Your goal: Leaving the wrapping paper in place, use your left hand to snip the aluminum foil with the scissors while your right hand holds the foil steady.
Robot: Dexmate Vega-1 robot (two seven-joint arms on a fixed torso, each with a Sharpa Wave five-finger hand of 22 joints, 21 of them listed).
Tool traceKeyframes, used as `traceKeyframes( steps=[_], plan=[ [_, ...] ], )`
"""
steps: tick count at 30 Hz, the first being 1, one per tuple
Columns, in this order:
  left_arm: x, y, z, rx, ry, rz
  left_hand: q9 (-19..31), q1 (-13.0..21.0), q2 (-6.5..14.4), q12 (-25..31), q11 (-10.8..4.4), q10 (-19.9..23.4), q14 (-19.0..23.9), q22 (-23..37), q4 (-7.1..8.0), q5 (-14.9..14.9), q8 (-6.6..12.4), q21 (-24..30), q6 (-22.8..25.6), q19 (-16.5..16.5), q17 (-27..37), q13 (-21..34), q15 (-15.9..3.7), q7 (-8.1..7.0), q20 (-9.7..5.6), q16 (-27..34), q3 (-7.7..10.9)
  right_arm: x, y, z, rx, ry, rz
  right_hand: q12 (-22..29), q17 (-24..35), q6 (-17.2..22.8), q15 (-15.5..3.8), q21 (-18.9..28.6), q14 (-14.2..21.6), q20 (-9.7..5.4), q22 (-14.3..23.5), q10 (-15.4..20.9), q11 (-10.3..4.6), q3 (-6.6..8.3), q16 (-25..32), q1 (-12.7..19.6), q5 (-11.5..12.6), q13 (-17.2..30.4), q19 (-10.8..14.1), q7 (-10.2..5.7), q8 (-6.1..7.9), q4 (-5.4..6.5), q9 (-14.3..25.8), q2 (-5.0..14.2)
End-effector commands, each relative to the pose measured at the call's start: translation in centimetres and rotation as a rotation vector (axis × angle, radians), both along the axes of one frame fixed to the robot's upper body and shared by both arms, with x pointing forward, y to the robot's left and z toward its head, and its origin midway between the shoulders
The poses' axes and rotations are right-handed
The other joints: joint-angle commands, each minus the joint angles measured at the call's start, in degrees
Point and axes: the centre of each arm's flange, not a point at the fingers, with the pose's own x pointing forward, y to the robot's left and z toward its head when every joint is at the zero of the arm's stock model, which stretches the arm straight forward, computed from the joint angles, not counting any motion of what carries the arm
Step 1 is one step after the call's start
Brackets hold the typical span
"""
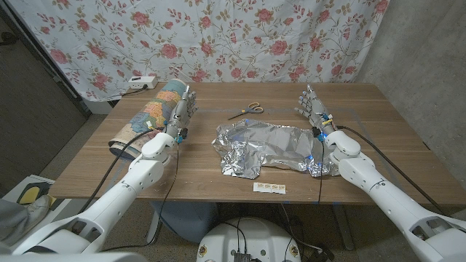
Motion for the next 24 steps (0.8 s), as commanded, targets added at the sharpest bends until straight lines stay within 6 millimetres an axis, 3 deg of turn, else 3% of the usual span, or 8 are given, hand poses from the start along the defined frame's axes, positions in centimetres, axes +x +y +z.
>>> traceKeyframes(
  steps=[1,8,11,24],
  plan=[
    [0.1,-0.2,-0.3,-0.004,-0.003,-0.005,0.11,0.56,-0.08,0.19,0.28,-0.55,-0.53,0.14,-0.28,0.35,0.21,0.36,0.12,-0.1,0.08,0.16,0.02,-0.46,0.35,0.41,0.08,-0.1,-0.2,0.1,0.011,0.005,0.001,0.27,0.14,-0.48,0.56,0.25,0.08,-0.13,0.29,0.07,0.44,-0.08,0.32,0.45,0.27,0.03,0.29,-0.15,0.3,-0.47,0.18,0.09],
    [-0.1,-0.1,-0.5,-0.011,-0.01,-0.005,0.1,0.62,-0.03,0.21,0.15,-0.47,-0.53,0.14,-0.34,0.3,0.24,0.35,0.21,-0.19,0.08,0.15,0.04,-0.5,0.39,0.43,0.09,-0.1,-0.1,0.2,0.008,0.005,0.005,0.38,0.01,-0.32,0.55,0.27,0.06,-0.15,0.29,0.31,0.36,-0.01,0.34,0.55,0.27,-0.11,0.15,-0.22,0.37,-0.5,0.13,0.27],
    [-0.3,0.0,-0.6,-0.017,-0.016,-0.003,0.1,0.63,-0.02,0.2,0.16,-0.49,-0.53,0.14,-0.36,0.29,0.24,0.35,0.22,-0.19,0.08,0.15,0.09,-0.47,0.38,0.43,0.09,-0.3,0.2,0.7,-0.021,-0.006,0.002,0.88,-0.39,0.37,-0.27,0.39,0.42,-0.21,0.28,1.61,0.1,0.04,0.54,0.77,0.2,-0.49,-0.09,1.96,0.62,-0.66,-0.01,0.42],
    [-1.2,0.5,-0.8,0.008,-0.033,0.022,0.1,0.7,0.04,0.17,0.19,-0.56,-0.78,0.15,-0.45,0.22,0.24,0.31,0.27,-0.38,0.08,0.15,0.03,-0.46,-0.06,0.38,0.07,-0.9,0.5,2.1,-0.083,-0.03,-0.027,1.12,-0.79,0.41,0.14,0.47,0.25,-0.22,0.27,2.46,-0.15,0.19,0.53,1.21,0.17,-0.86,-0.27,1.6,0.61,-0.91,-0.15,0.7]
  ],
)
